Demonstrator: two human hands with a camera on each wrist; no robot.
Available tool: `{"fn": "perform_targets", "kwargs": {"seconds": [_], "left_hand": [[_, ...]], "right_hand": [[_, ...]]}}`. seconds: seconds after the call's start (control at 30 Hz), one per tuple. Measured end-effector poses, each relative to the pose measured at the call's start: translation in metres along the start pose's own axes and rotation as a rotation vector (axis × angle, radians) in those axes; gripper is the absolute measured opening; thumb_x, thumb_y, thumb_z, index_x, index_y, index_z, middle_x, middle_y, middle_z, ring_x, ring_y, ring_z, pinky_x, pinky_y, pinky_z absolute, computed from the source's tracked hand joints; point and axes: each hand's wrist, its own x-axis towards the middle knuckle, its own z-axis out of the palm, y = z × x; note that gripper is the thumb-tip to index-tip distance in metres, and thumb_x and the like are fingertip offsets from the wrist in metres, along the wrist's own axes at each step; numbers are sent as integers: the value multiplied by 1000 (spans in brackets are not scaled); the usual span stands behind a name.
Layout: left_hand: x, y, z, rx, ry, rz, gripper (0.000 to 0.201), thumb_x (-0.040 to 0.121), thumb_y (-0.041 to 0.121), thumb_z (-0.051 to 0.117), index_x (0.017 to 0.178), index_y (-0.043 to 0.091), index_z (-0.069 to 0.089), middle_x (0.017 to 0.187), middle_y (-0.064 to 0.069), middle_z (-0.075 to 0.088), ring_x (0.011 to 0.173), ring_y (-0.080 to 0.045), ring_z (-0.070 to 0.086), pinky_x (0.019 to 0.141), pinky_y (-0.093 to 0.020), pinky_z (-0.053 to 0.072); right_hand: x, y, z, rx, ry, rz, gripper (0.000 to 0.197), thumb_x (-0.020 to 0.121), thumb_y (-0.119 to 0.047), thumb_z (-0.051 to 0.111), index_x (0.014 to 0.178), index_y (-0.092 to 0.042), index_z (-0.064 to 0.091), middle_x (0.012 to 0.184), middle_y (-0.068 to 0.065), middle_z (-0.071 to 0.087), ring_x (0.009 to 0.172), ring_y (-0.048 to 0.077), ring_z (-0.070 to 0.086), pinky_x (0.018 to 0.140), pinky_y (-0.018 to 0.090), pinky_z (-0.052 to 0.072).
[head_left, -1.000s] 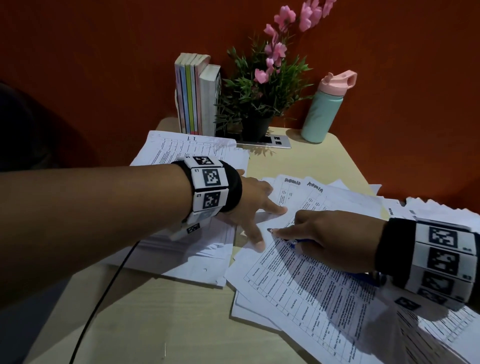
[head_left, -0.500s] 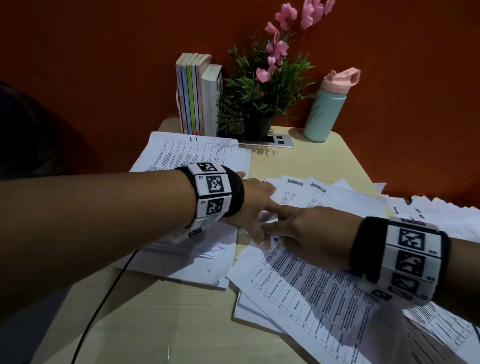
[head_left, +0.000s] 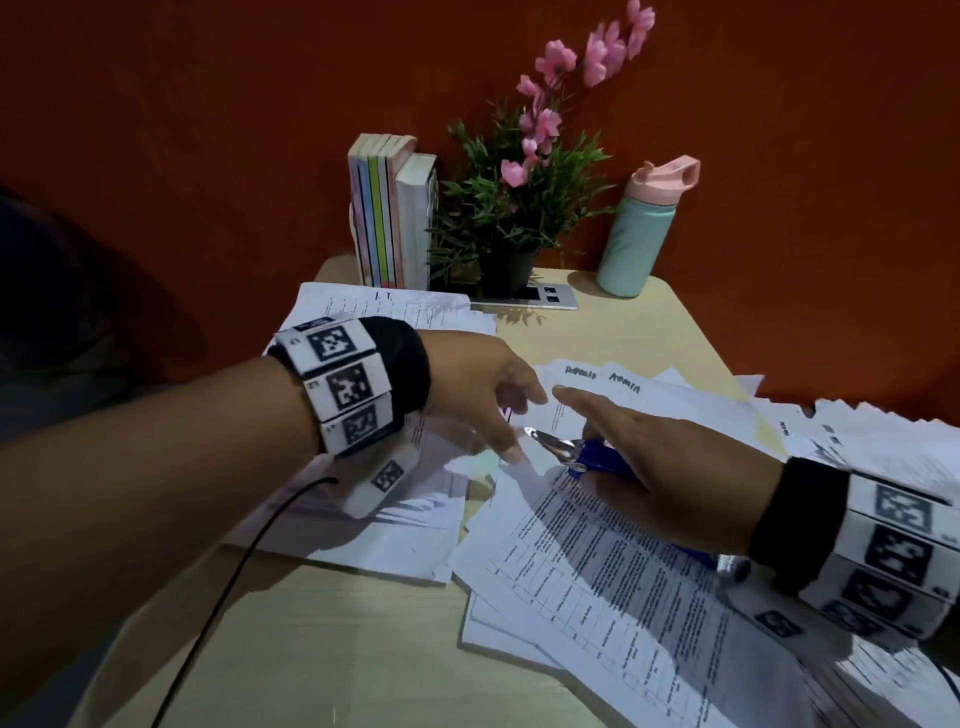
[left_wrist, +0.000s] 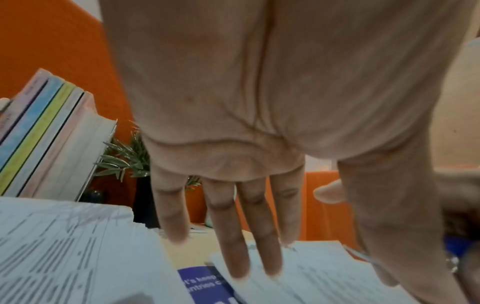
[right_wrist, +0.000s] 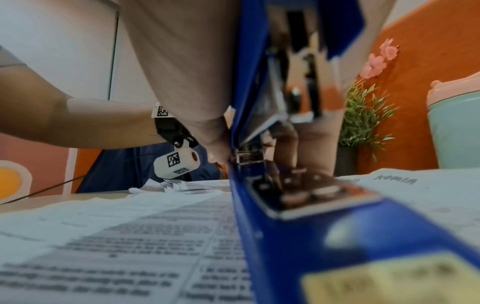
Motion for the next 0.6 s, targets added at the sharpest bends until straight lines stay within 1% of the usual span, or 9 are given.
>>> {"fn": "perform_targets", "kwargs": {"seconds": [0.07, 0.13, 0.2, 0.23, 0.3, 0.37, 0.43, 0.5, 0.6], "left_hand": [[-3, 0, 3, -152, -8, 5, 49, 82, 42, 77, 127, 28, 64, 110, 12, 72, 99, -4, 67, 93, -23, 52], [-4, 1, 10, -359, 9, 5, 28, 88, 31, 73, 114, 19, 73, 96, 3, 77, 86, -7, 71, 87, -27, 55], [-6, 3, 14, -555, 37, -25, 14, 92, 16, 69, 102, 9, 75, 91, -8, 77, 80, -14, 73, 87, -33, 57], [-7, 3, 15, -625, 49, -49, 9, 92, 10, 68, 97, 7, 75, 89, -11, 76, 79, -18, 74, 87, -34, 57], [-11, 3, 17, -720, 77, -102, 8, 91, 4, 67, 90, 7, 74, 88, -13, 75, 76, -19, 74, 87, -32, 59], [-18, 2, 18, -802, 107, -143, 7, 90, 4, 68, 88, 7, 74, 87, -12, 76, 74, -18, 73, 86, -30, 59], [-26, 2, 21, -870, 134, -165, 5, 90, 4, 69, 89, 6, 74, 84, -11, 75, 71, -16, 72, 78, -26, 58], [-34, 3, 25, -919, 166, -182, 4, 90, 4, 69, 90, 5, 73, 82, -10, 75, 67, -14, 71, 71, -23, 58], [-47, 2, 28, -974, 197, -210, 9, 88, 5, 71, 96, 2, 73, 81, -10, 74, 64, -14, 69, 67, -22, 57]], "right_hand": [[-1, -3, -2, 1, 17, 12, 77, 95, -44, 52, 146, -51, -5, 130, -11, 57, 99, 21, 62, 83, 40, 52], [-2, -8, -5, -9, 34, 16, 74, 95, -45, 51, 146, -48, -3, 131, -12, 56, 98, 20, 62, 82, 38, 53], [-3, -14, -5, -9, 60, 16, 71, 96, -47, 50, 146, -47, -1, 131, -13, 55, 98, 20, 62, 81, 37, 53], [-2, -16, -5, -7, 74, 19, 70, 96, -48, 50, 145, -47, 1, 131, -13, 56, 98, 20, 62, 81, 37, 53], [-2, -20, -5, -4, 90, 28, 67, 97, -47, 50, 146, -46, 5, 132, -12, 57, 98, 20, 62, 81, 36, 53], [-2, -23, -6, -6, 93, 29, 64, 97, -46, 50, 146, -43, 9, 134, -12, 56, 99, 18, 61, 82, 34, 52], [-4, -27, -9, -26, 90, 14, 62, 98, -47, 49, 147, -41, 11, 138, -12, 53, 102, 17, 61, 83, 33, 51], [-6, -33, -11, -59, 73, 10, 60, 98, -47, 47, 147, -39, 12, 144, -12, 48, 105, 18, 61, 84, 34, 52], [-8, -44, -12, -125, 64, -6, 57, 100, -47, 43, 147, -38, 12, 147, -11, 43, 107, 21, 60, 85, 37, 52]]}}
